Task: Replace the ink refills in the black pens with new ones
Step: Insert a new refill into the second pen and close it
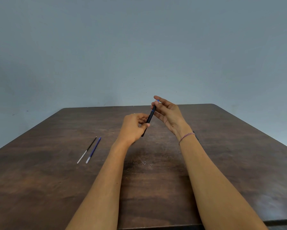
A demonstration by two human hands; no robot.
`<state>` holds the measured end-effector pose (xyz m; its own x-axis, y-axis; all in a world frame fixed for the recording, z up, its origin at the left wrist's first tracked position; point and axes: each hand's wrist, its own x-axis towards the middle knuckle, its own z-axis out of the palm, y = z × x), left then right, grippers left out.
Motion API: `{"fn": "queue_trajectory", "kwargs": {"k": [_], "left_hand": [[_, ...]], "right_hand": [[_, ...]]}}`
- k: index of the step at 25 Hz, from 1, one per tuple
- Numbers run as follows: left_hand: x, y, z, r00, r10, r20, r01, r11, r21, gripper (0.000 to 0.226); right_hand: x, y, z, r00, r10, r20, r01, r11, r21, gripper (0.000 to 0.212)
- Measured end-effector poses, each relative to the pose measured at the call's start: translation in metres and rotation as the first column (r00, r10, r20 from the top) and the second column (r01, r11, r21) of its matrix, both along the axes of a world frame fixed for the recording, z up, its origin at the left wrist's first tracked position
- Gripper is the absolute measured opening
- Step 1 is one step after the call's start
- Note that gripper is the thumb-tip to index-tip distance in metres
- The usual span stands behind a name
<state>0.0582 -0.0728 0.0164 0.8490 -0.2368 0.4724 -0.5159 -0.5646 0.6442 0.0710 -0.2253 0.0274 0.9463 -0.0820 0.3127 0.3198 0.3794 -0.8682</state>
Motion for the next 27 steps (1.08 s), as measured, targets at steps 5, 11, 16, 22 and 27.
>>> {"fn": "queue_trajectory", "kwargs": {"k": [5,11,16,22,27], "left_hand": [[-0.0009,0.0002,0.0016,1.0,0.009,0.005,-0.009,1.0,-0.024,0.033],[-0.0011,-0.0001,0.0013,1.0,-0.005,0.015,0.006,1.0,-0.006,0.032],[-0.0007,-0.0004,0.0008,1.0,-0.003,0.014,0.004,1.0,-0.03,0.033],[0.0004,0.0004,0.0003,0.999,-0.022,0.029,0.023,0.998,-0.056,0.03],[0.0016,0.0005,-0.0008,0.999,-0.023,0.028,0.024,0.998,-0.055,0.03]], "right_hand": [[-0.0019,-0.003,0.0001,0.992,0.124,-0.01,-0.124,0.991,0.051,0.021],[-0.002,0.0,-0.0002,0.998,0.048,-0.043,-0.046,0.998,0.049,0.011],[-0.0037,-0.0011,0.0013,0.993,0.112,-0.028,-0.112,0.994,0.016,0.021],[-0.0021,0.0004,0.0009,0.999,0.032,-0.026,-0.032,0.999,0.023,0.011],[-0.0026,0.001,0.0015,0.999,0.051,0.002,-0.051,0.997,0.052,0.014]]}}
